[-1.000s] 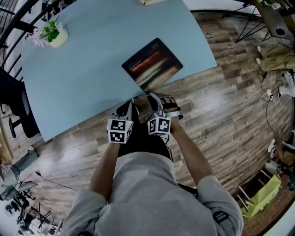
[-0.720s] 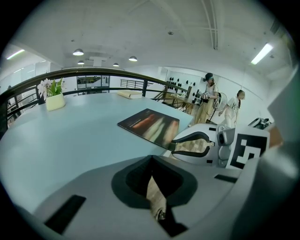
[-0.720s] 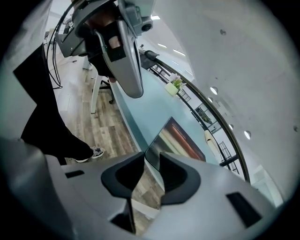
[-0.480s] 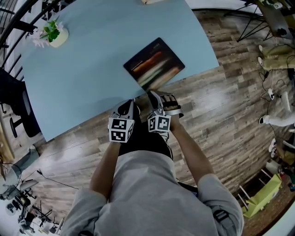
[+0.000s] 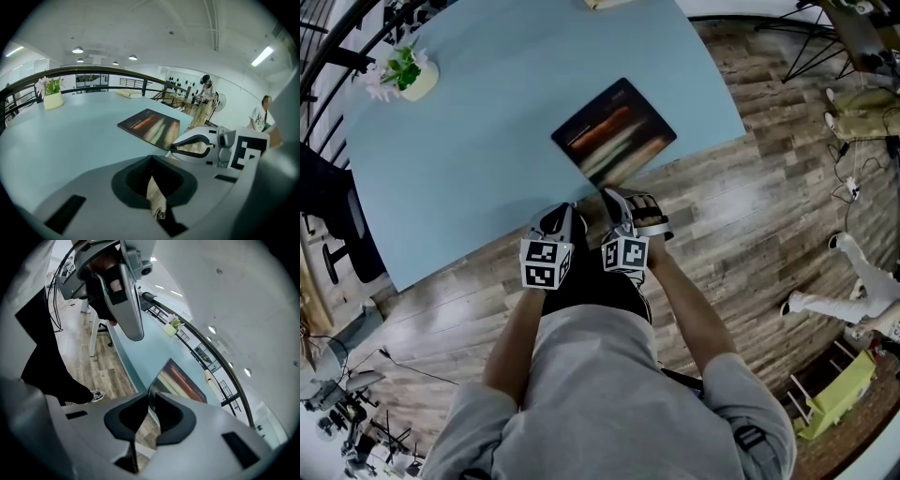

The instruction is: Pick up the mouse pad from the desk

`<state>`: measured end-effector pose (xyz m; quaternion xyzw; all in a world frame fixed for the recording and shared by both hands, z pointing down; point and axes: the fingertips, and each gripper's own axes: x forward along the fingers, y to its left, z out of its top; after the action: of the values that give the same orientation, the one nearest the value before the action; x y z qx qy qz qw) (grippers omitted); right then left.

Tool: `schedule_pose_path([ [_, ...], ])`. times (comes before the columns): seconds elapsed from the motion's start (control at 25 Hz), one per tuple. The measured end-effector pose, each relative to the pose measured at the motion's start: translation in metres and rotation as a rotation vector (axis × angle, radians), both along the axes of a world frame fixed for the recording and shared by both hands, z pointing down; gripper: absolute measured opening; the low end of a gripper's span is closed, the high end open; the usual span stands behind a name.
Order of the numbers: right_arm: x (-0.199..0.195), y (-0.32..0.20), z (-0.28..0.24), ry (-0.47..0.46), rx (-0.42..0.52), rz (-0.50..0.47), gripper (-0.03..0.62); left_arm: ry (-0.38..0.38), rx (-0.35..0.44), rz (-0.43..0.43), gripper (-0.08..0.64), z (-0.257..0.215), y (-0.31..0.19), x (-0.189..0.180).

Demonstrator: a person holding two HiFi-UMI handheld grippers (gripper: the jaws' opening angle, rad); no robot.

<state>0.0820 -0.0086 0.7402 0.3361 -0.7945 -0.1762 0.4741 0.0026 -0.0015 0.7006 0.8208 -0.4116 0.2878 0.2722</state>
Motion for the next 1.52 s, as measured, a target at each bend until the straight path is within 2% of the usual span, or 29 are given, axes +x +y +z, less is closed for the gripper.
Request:
schedule_pose_path([
  [0.4,0.0,-0.002,-0.002,-0.1,-0.056,0.027,0.02,0.0,-0.001,0.021,0.012,-0.002,-0.01,0.001],
  [0.76,0.0,-0.009,-0.014,-0.314,-0.243,0.09,0.017,0.016,0.006,0.038,0.012,-0.006,-0.028,0.006],
  [1.0,0.002,-0.019,-0.028,-0.433,-0.347,0.177,0.017,0.034,0.004,0.063,0.012,-0.01,-0.047,0.012],
  [1.12,0.005,-0.027,-0.036,-0.448,-0.363,0.203,0.017,0.047,0.008,0.083,0.012,-0.014,-0.056,0.016],
  [1.52,0.021,-0.061,-0.054,-0.408,-0.382,0.264,0.017,0.094,0.002,0.146,0.012,-0.026,-0.093,0.03],
])
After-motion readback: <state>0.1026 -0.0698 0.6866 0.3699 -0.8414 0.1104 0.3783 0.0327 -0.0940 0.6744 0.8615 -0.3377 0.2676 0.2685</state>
